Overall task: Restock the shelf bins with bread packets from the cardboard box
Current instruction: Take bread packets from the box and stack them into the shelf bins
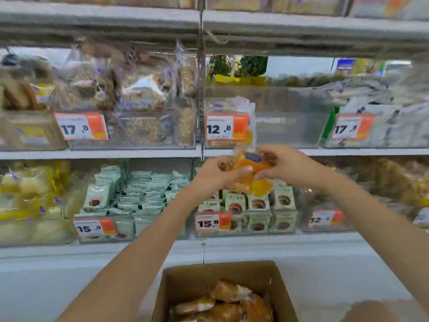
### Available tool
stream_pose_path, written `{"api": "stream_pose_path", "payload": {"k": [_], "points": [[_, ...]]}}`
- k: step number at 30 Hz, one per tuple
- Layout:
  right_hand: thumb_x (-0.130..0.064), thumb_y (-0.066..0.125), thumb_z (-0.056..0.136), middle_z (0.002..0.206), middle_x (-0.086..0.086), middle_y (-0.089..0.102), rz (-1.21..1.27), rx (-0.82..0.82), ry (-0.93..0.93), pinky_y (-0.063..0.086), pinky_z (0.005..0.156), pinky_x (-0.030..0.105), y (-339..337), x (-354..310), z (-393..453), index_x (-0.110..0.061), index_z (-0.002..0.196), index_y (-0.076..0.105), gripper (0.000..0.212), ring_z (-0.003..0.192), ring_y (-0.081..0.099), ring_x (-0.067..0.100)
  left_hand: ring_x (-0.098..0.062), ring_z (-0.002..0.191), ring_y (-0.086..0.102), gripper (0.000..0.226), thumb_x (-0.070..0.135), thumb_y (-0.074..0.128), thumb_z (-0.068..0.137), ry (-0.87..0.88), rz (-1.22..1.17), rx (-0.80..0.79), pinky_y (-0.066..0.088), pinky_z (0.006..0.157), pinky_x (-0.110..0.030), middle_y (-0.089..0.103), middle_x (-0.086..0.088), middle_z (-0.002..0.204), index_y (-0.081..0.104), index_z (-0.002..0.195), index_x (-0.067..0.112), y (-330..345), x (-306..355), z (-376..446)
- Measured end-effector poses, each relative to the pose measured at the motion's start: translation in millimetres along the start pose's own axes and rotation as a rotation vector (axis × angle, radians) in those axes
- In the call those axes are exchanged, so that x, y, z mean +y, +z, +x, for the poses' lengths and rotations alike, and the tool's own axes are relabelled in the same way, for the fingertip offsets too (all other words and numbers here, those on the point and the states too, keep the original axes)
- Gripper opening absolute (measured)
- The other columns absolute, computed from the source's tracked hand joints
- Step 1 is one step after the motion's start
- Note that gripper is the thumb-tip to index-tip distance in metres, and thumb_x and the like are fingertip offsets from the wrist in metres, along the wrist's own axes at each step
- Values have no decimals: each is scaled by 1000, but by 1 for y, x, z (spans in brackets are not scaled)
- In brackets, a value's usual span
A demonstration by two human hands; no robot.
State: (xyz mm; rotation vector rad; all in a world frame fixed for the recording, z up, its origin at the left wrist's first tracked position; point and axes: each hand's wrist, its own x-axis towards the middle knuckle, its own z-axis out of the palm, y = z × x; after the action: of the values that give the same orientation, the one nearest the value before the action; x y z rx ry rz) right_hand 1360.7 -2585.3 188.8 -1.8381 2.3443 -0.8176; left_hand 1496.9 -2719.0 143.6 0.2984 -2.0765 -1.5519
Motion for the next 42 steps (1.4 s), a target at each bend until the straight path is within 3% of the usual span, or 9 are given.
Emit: {"api": "stream_pose_path", "payload": {"k": [3, 8, 11, 13, 15, 18, 24, 30, 42], "points": [[-22, 82, 69, 75, -2, 54, 6, 163, -4, 37, 62, 27, -69, 3, 23, -22, 90, 58, 32, 70, 48, 17, -5, 67, 56, 22, 38, 52, 92, 285, 84, 297, 40, 64, -19, 59, 7, 72, 57, 81, 20, -21, 38, 41], [-19, 81, 71, 74, -1, 51, -204, 405, -107, 32, 60, 25, -164, 8, 73, -16, 98, 60, 34, 71, 47, 17, -26, 111, 55, 48, 34, 40, 93, 713, 1138, 564, 41, 89, -35, 62, -11, 119, 53, 130, 7, -45, 61, 118], [-22, 80, 72, 86, 5, 58, -520, 381, -137, 36, 67, 32, -185, 20, 119, -12, 102, 59, 38, 85, 55, 26, -28, 123, 51, 64, 43, 20, 93, 563, 1318, 397, 40, 99, -38, 54, -14, 135, 48, 137, 6, -33, 52, 154], [-27, 79, 73, 98, 8, 62, -658, 279, -54, 45, 74, 37, -181, 38, 153, -15, 108, 58, 43, 94, 56, 29, -27, 99, 62, 65, 49, 13, 95, 403, 1445, 398, 44, 72, -32, 65, -10, 112, 62, 119, 13, -24, 39, 164], [-28, 78, 75, 108, 7, 61, -742, 187, 64, 45, 78, 38, -170, 58, 184, -16, 115, 56, 48, 103, 54, 30, -23, 51, 51, 69, 51, 9, 93, 426, 1467, 507, 29, 47, -22, 53, -3, 60, 65, 72, 15, -23, 29, 165], [-28, 77, 75, 120, 7, 60, -769, 89, 153, 45, 81, 37, -148, 91, 228, -17, 121, 55, 53, 113, 52, 28, -17, 33, 21, 55, 38, 26, 89, 633, 1390, 646, 7, 46, -14, 30, 2, 38, 50, 45, 15, -28, 24, 164], [-26, 78, 75, 121, 7, 59, -729, -59, 263, 42, 80, 34, -115, 146, 290, -15, 120, 55, 52, 113, 54, 28, -20, 30, 39, 44, 28, 37, 83, 710, 1390, 709, 16, 49, -19, 44, -3, 37, 51, 44, 14, -28, 18, 171], [-12, 79, 74, 79, 0, 49, -562, -68, 176, 42, 61, 32, -88, 169, 319, -11, 94, 54, 32, 85, 56, 27, -20, 32, 38, 43, 28, 38, 83, 704, 1430, 731, 9, 50, -21, 43, -3, 38, 49, 44, 15, -28, 13, 174], [-35, 72, 79, 105, 8, 59, -790, 191, 160, 39, 63, 32, -76, 166, 320, -15, 97, 54, 32, 100, 56, 29, -21, 35, 38, 43, 28, 38, 84, 718, 1389, 750, 14, 52, -23, 44, -1, 39, 48, 44, 17, -28, 13, 174]]}}
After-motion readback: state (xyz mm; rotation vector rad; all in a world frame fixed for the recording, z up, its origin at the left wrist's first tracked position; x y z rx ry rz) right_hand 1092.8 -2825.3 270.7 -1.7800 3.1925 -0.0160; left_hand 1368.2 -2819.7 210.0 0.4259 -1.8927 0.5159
